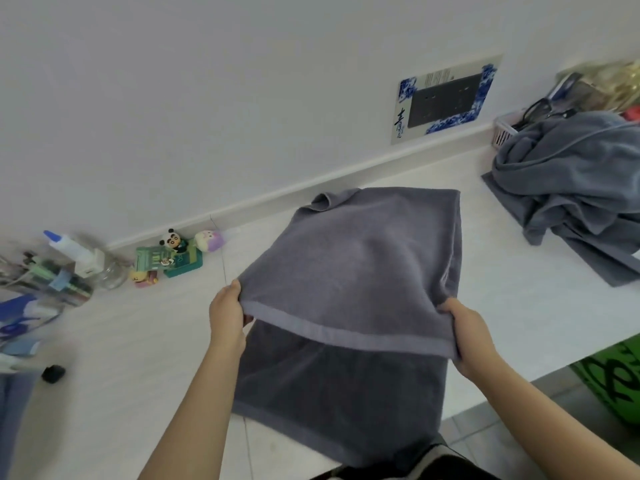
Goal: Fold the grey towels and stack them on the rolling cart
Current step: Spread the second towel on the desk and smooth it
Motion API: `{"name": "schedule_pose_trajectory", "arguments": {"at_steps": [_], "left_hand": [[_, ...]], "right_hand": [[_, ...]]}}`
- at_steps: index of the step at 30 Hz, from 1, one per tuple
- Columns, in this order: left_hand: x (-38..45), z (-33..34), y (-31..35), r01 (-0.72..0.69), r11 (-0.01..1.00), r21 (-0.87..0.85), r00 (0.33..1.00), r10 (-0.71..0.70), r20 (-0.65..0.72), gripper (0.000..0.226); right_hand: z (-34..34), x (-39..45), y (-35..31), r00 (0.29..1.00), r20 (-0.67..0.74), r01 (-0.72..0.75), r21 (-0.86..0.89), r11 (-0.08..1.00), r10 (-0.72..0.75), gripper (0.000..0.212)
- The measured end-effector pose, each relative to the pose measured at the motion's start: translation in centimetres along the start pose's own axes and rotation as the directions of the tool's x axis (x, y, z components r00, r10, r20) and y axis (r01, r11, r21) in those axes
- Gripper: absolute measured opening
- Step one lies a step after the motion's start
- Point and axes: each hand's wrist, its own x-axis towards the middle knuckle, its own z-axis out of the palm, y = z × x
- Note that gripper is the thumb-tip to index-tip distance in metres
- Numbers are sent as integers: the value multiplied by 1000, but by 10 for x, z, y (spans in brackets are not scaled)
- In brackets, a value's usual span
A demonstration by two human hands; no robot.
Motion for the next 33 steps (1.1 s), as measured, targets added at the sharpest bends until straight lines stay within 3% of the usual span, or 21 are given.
{"name": "schedule_pose_trajectory", "arguments": {"at_steps": [4,7,9,12,15,17,20,22,24,27,29,31,33], "left_hand": [[4,-27,-46,282,890,358,956,-294,-23,22],[8,-41,-66,212,722,659,967,-253,-34,34],[5,-43,-63,121,660,741,980,-199,18,28],[1,-39,-59,146,714,685,975,-222,24,22],[-8,-30,-60,296,808,510,912,-398,101,22],[-13,-22,-63,324,816,478,884,-442,155,33],[-17,-8,-65,285,844,454,899,-400,179,38],[-18,-1,-58,250,891,379,922,-339,188,34],[-22,5,-42,140,967,213,971,-176,162,25],[-42,-2,-17,-152,985,79,986,156,-52,25],[-52,-15,-22,-191,970,149,970,210,-123,31],[-55,-27,-49,-87,938,334,991,114,-62,29],[-56,-37,-79,-15,819,574,1000,-4,31,32]], "right_hand": [[-1,0,43,988,7,-137,-450,882,157,18],[4,5,59,998,-51,-70,-622,780,49,33],[8,7,64,996,-60,6,-679,734,-63,32],[15,21,57,974,-50,135,-650,748,-219,28],[22,53,38,959,97,263,-658,706,-267,22],[24,79,24,965,123,256,-641,724,-232,30],[18,98,2,975,35,203,-523,827,-217,27],[11,93,-16,954,-21,241,-541,805,-299,31],[1,74,-31,908,-89,311,-513,800,-409,32],[-16,34,-32,816,-169,461,-388,798,-553,33],[-29,20,-7,837,-162,407,-453,793,-522,36],[-41,24,32,915,-76,250,-666,703,-397,35],[-46,33,65,955,-60,136,-779,612,-289,32]]}}
